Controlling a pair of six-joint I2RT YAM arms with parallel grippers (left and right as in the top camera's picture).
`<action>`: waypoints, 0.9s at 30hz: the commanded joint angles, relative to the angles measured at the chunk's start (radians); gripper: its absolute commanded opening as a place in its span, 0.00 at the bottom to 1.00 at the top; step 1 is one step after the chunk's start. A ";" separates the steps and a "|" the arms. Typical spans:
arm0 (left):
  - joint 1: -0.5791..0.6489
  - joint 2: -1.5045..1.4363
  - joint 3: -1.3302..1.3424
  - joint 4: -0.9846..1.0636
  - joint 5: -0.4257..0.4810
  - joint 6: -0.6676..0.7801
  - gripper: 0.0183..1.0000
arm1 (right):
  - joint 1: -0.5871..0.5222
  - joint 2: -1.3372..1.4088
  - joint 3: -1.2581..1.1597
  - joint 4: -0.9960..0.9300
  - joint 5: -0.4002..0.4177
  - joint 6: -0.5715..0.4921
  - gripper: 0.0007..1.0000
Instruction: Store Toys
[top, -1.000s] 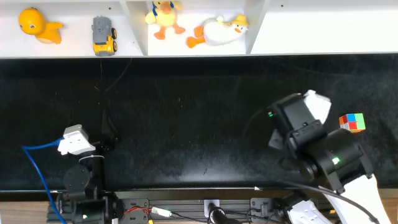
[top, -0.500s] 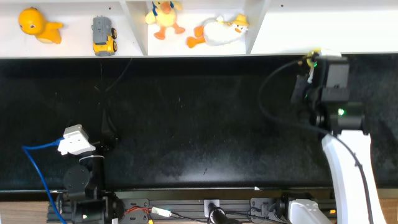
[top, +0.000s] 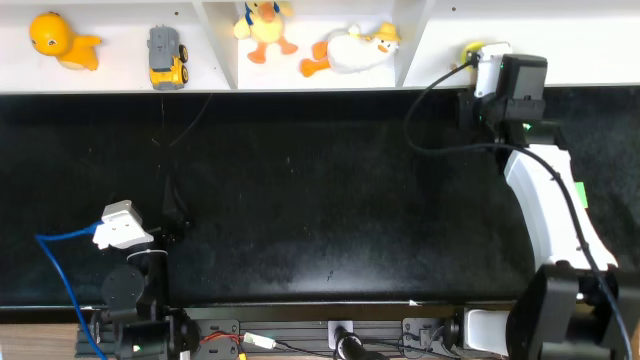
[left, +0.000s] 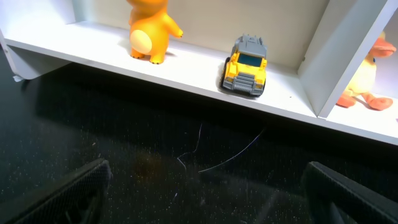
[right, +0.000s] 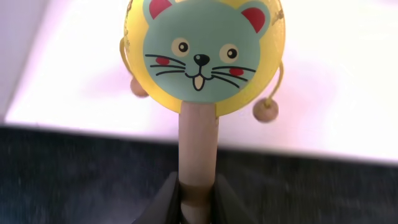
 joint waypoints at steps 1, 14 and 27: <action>0.008 -0.009 -0.001 -0.002 -0.009 -0.018 1.00 | 0.001 0.026 -0.001 0.069 -0.057 -0.013 0.05; 0.008 -0.009 -0.001 -0.002 -0.009 -0.018 1.00 | 0.001 0.116 -0.001 0.203 -0.080 0.190 0.05; 0.008 -0.009 -0.001 -0.002 -0.009 -0.018 1.00 | 0.001 0.117 0.021 0.111 -0.134 0.303 0.04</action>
